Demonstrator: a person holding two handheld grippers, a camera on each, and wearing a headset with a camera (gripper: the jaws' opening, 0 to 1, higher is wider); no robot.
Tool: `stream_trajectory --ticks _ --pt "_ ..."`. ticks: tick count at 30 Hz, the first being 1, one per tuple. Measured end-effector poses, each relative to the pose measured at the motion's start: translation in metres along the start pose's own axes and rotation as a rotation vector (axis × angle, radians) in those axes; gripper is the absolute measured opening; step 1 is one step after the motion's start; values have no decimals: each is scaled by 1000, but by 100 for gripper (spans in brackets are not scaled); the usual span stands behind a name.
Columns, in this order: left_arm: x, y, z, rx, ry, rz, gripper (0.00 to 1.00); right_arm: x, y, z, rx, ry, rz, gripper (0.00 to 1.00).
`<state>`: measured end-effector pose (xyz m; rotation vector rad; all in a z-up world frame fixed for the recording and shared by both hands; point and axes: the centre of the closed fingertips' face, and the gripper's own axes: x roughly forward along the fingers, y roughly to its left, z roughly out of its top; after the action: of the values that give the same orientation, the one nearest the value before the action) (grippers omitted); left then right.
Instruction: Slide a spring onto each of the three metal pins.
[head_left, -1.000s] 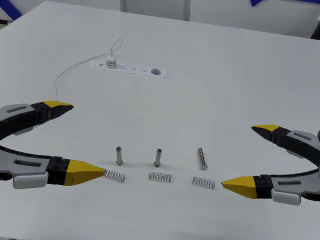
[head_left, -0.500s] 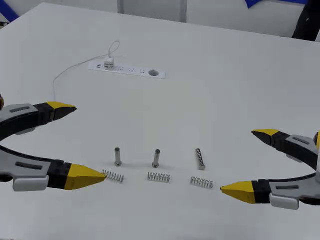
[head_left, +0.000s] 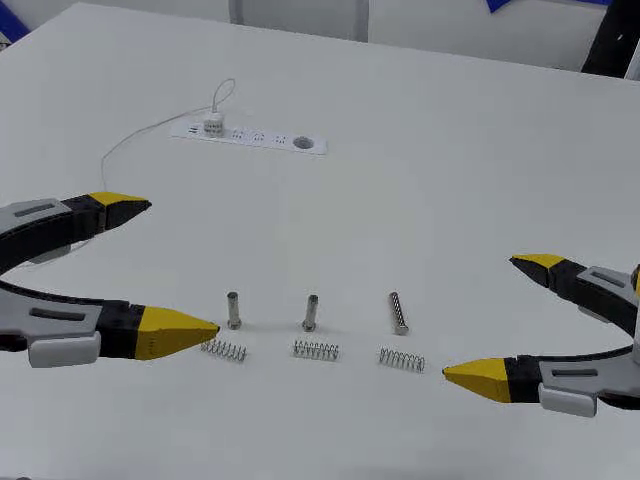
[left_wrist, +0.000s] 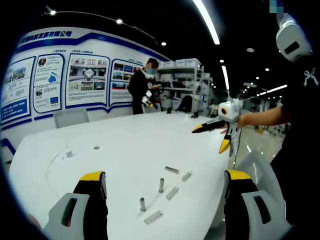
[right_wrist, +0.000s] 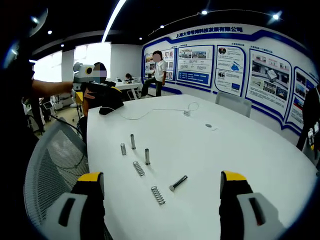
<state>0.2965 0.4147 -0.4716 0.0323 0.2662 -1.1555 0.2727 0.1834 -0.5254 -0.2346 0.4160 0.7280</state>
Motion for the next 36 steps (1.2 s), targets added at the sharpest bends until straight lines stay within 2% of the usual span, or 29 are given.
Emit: stream_trajectory --ticks 4,7,10,14,23,26,28,36 --pt "1 2 -3 4 17 3 100 5 2 -1 -1 9 14 97" --pt "2 0 -10 15 44 -3 100 8 4 -5 -13 37 27 97" --pt "2 0 -14 11 53 -7 99 10 6 -9 -6 58 39 96" --pt "3 0 -19 2 60 -7 98 12 7 -8 -5 55 38 96" --pt "4 10 -29 4 87 28 97 23 -7 -10 -2 72 6 88" --pt "4 11 -33 9 105 29 96 29 -5 -11 30 85 41 84" --pt "5 12 -38 8 125 28 96 35 -6 -13 17 98 44 81" --pt "4 21 -41 -13 118 45 95 52 -11 -20 22 136 45 74"
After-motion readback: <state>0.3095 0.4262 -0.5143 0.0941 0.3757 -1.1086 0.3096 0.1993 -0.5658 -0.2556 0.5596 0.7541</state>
